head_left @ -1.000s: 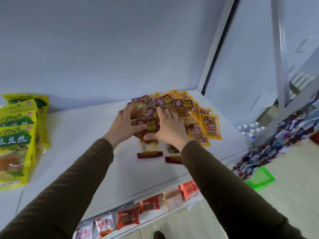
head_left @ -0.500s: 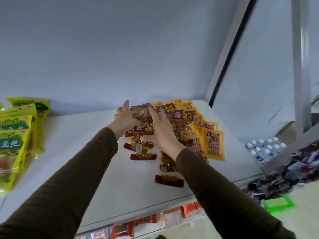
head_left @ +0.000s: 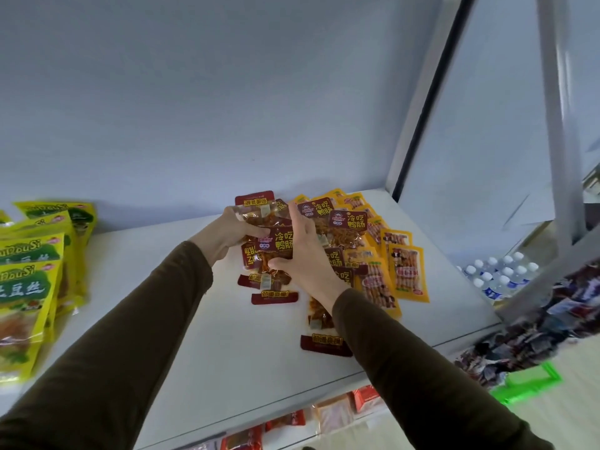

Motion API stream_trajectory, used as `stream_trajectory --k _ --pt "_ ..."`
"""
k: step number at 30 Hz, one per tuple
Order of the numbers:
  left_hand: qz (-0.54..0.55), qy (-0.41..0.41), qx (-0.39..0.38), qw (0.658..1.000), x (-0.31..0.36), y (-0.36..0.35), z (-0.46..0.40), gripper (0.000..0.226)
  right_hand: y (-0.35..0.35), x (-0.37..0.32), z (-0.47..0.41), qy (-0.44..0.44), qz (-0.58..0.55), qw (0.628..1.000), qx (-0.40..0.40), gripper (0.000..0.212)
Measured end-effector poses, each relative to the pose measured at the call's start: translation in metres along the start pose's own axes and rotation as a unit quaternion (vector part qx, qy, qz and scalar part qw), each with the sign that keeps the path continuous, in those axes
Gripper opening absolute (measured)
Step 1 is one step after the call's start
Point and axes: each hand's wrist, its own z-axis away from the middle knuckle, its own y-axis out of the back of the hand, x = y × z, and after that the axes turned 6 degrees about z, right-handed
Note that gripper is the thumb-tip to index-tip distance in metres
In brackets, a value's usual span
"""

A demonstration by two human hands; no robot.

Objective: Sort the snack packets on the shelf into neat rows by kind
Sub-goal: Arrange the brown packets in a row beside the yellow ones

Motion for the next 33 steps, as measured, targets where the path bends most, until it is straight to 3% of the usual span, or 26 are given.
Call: stream_trajectory --k 6,13,20,23,30,33 --pt "0.174 -0.053 -0.091 0.979 -0.023 -0.001 0.023 0.042 -0.002 -0.007 0.004 0.021 -0.008 0.999 0.034 0.121" --pt "0.27 -0.109 -0.096 0.952 -0.035 0.011 0.042 0.042 0.001 -0.015 0.004 -0.017 -0.212 0.977 0.012 0.1" --pt "0.39 -0.071 -0.058 0.916 -0.034 0.021 0.057 0.037 0.011 -0.029 -0.009 -0.01 -0.271 0.962 0.042 0.081" --pt "0.402 -0.067 -0.025 0.913 -0.035 0.021 0.059 0.036 0.013 -0.029 -0.013 -0.053 -0.362 0.93 0.044 0.078" --pt "0.504 0.004 0.013 0.864 -0.032 0.026 0.065 0.026 0.013 -0.033 -0.015 -0.193 -0.587 0.786 -0.003 0.05" --pt "0.532 0.02 0.041 0.846 -0.031 0.026 0.066 0.027 0.006 -0.034 -0.009 -0.214 -0.586 0.781 -0.042 0.041"
